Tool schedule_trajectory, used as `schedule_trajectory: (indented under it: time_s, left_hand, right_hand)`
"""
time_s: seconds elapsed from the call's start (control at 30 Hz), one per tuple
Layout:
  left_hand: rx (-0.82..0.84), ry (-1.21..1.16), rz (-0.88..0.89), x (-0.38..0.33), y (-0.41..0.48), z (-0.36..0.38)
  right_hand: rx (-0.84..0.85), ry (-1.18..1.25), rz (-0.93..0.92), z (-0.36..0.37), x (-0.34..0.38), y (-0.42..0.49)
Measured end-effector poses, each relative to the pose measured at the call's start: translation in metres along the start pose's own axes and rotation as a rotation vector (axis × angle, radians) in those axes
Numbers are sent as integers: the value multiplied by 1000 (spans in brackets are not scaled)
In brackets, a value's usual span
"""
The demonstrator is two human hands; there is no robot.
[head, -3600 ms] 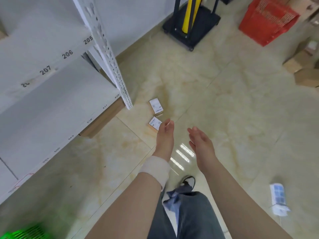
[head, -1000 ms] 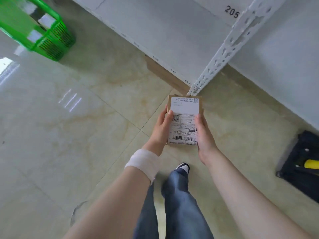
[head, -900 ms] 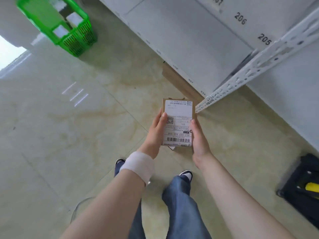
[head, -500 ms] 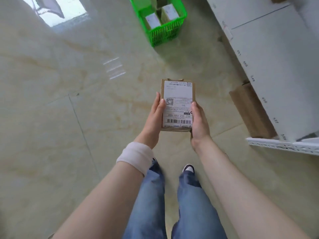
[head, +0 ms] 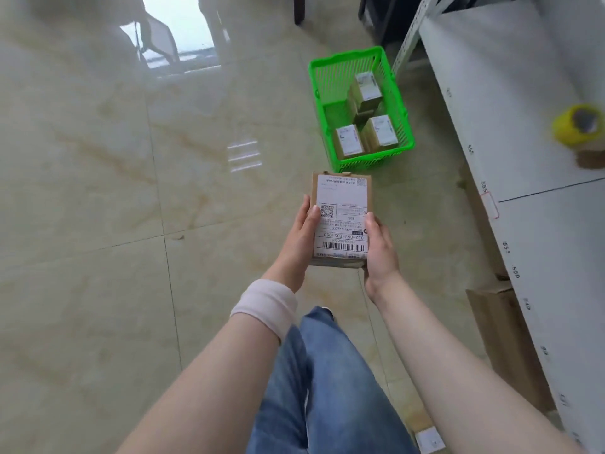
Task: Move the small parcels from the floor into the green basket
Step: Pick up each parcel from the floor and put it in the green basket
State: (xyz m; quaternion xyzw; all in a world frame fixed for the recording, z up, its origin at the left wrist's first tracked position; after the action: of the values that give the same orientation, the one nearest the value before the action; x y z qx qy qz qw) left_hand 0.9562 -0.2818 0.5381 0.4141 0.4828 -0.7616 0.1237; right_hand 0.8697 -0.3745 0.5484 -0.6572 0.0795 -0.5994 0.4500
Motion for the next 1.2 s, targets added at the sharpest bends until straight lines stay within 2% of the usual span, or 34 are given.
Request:
schedule_trajectory:
  time_s: [0.27,0.53,0.83,1.07,1.2]
  left_hand:
    - [-26,-42,-2,-128,112,-59]
    - [47,86,-40,-234,225,-85]
    - [253,322,-86,-303,374,-13]
    - [340,587,-236,-285,535,41]
    - [423,760,-254,-267,610,76]
  right_hand:
    - [-2,2,-18,137,83,91]
    - [-80,32,-12,229,147,177]
    - [-248,176,5,226,214,306]
    - [-329,298,100,197,217,448]
    - [-396,358,174,177,203,513]
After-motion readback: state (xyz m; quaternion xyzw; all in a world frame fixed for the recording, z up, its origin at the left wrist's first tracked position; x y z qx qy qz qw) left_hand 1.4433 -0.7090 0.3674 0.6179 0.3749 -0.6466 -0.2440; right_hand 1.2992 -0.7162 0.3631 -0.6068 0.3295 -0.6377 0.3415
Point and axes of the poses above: each hand's wrist, its own y-axis towards the middle knuckle, its own z-axis out of the palm, x = y × z, the point moved 8 cm from there along y, towards the middle knuckle, and after that the axes turned 2 degrees about y, right-handed, at the moved point
